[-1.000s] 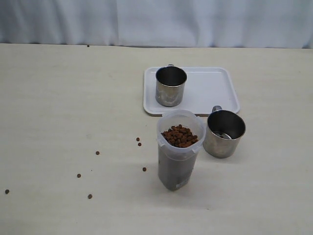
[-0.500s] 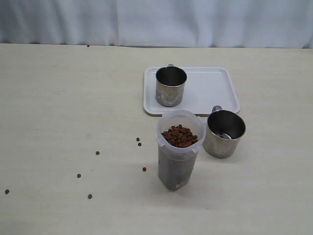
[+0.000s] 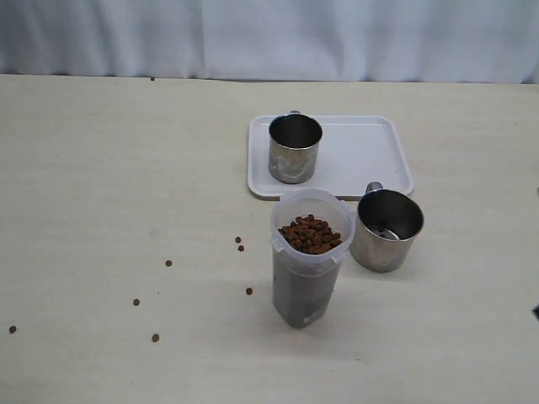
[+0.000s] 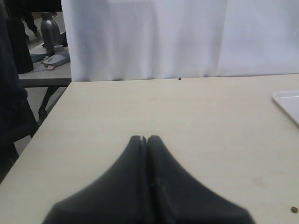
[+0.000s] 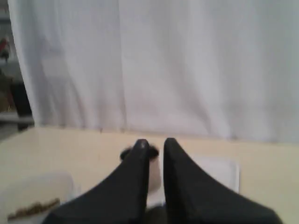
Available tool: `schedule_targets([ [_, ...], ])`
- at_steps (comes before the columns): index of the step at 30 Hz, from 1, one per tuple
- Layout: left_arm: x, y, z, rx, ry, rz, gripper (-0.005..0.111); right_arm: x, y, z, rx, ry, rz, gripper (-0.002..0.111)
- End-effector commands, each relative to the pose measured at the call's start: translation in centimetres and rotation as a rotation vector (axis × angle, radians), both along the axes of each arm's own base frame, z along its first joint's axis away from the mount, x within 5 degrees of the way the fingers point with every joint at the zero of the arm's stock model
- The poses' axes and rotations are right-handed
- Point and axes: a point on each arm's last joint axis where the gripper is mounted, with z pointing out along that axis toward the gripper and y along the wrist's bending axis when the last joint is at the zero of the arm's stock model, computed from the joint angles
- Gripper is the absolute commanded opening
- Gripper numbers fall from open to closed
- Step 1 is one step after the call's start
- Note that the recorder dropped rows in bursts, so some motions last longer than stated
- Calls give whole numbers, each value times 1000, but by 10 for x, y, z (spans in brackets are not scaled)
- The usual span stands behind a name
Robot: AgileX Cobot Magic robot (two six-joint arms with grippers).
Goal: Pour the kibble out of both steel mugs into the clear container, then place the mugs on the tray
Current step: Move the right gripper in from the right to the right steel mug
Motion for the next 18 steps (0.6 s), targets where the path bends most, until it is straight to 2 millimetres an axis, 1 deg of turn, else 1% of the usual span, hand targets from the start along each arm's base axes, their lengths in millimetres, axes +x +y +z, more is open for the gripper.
schedule_targets([
  [1,0,0,1,0,-14,1,0,30,13,-29,-125,303,47,28],
  [3,0,0,1,0,-14,1,0,46,18,-37,-159,409,52,45],
  [5,0,0,1,0,-14,1,0,60,24,-50,-235,498,83,70],
  [8,0,0,1,0,-14,1,0,80,33,-59,-308,552,144,102],
  [9,0,0,1,0,-14,1,0,85,35,-63,-313,572,149,110],
  [14,0,0,1,0,-14,1,0,111,41,-70,-389,590,160,110],
  [18,0,0,1,0,-14,1,0,126,46,-72,-394,593,165,110],
])
